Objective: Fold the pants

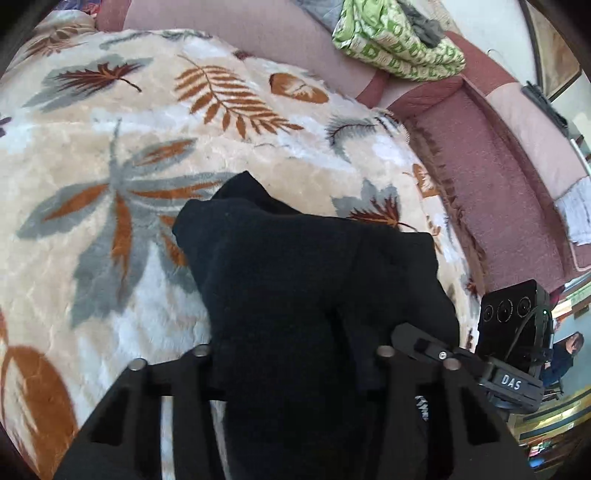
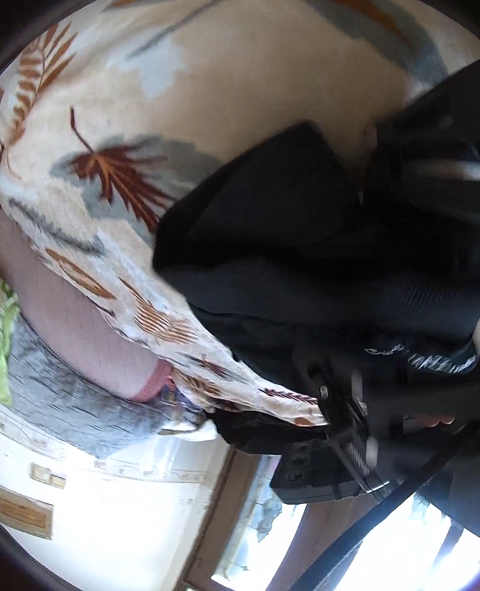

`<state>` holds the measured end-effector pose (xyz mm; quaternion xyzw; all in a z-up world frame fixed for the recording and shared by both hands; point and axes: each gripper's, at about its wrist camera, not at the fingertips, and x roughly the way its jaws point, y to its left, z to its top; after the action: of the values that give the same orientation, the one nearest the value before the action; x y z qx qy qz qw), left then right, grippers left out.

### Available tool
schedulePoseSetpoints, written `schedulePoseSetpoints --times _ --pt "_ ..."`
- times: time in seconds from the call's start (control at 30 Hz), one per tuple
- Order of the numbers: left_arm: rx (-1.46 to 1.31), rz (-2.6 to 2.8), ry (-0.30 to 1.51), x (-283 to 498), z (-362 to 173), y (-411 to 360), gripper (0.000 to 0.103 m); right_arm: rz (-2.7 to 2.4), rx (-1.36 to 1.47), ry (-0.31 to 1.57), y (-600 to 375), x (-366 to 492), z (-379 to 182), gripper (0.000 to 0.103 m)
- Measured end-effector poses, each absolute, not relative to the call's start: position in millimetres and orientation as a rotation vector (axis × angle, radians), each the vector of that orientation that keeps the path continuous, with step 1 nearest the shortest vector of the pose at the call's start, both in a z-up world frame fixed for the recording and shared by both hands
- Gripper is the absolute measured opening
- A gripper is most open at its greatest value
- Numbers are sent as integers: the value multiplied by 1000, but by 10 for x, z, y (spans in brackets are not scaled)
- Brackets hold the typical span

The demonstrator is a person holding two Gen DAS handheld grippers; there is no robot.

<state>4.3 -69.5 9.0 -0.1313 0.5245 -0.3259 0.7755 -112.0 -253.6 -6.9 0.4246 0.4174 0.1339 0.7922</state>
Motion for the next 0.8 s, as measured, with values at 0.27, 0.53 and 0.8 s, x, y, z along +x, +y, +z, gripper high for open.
schedulePoseSetpoints --times 0.27,0.53,0.8 --pt "-252 -666 1015 -70 503 -536 37 312 706 856 -2206 -1098 419 33" --pt "-273 -590 963 453 730 -328 37 353 635 841 -2037 -558 655 33" --pt "-267 -529 972 1260 667 -315 33 339 607 854 -1958 207 595 33"
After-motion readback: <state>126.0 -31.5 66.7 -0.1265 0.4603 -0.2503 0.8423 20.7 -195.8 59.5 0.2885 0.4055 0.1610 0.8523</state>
